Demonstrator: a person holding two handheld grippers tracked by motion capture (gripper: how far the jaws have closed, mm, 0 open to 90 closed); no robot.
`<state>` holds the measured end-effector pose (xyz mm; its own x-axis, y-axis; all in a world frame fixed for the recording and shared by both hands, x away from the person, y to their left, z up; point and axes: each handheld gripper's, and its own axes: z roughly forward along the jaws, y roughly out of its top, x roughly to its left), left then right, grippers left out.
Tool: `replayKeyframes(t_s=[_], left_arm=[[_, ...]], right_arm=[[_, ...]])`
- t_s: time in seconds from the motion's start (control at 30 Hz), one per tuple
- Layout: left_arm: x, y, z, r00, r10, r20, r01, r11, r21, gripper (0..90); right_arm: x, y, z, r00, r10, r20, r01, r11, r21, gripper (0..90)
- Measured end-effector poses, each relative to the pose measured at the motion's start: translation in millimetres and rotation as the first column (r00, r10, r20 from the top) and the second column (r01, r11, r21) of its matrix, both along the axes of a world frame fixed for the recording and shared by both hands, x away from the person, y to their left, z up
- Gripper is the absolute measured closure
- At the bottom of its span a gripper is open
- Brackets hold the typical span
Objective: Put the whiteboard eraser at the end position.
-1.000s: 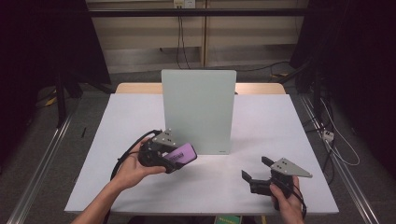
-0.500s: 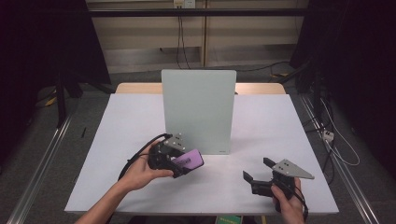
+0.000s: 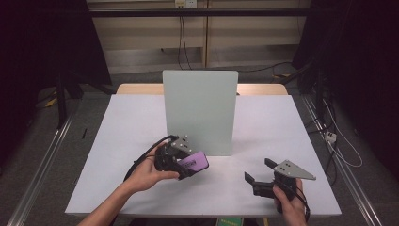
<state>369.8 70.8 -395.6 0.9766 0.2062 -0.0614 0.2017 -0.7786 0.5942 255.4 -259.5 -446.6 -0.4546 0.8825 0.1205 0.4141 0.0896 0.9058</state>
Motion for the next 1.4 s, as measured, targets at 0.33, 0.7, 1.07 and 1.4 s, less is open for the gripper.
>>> replayKeyframes(t_s=[0.33,0.7,1.07,1.4], left_arm=[[-2.9,-13.5,-5.0,0.9992,-0.039,-0.005,0.039,0.9991,0.016,40.8],[-1.9,-23.5,-6.2,0.9987,-0.052,-0.003,0.052,0.9980,0.036,40.8],[-2.5,-28.0,-9.9,0.9972,-0.072,-0.021,0.073,0.9959,0.054,40.8],[-1.0,-34.9,-17.7,0.9970,-0.072,-0.029,0.074,0.9946,0.072,40.8]], right_arm=[[1.4,1.6,0.2,1.0000,0.005,0.002,-0.005,1.0000,-0.002,6.4],[1.4,1.4,0.4,1.0000,0.005,0.002,-0.005,1.0000,0.000,6.4],[1.5,2.7,0.6,1.0000,0.003,-0.001,-0.003,1.0000,0.000,6.4],[1.4,2.7,0.8,1.0000,0.005,0.001,-0.005,1.0000,-0.001,6.3]])
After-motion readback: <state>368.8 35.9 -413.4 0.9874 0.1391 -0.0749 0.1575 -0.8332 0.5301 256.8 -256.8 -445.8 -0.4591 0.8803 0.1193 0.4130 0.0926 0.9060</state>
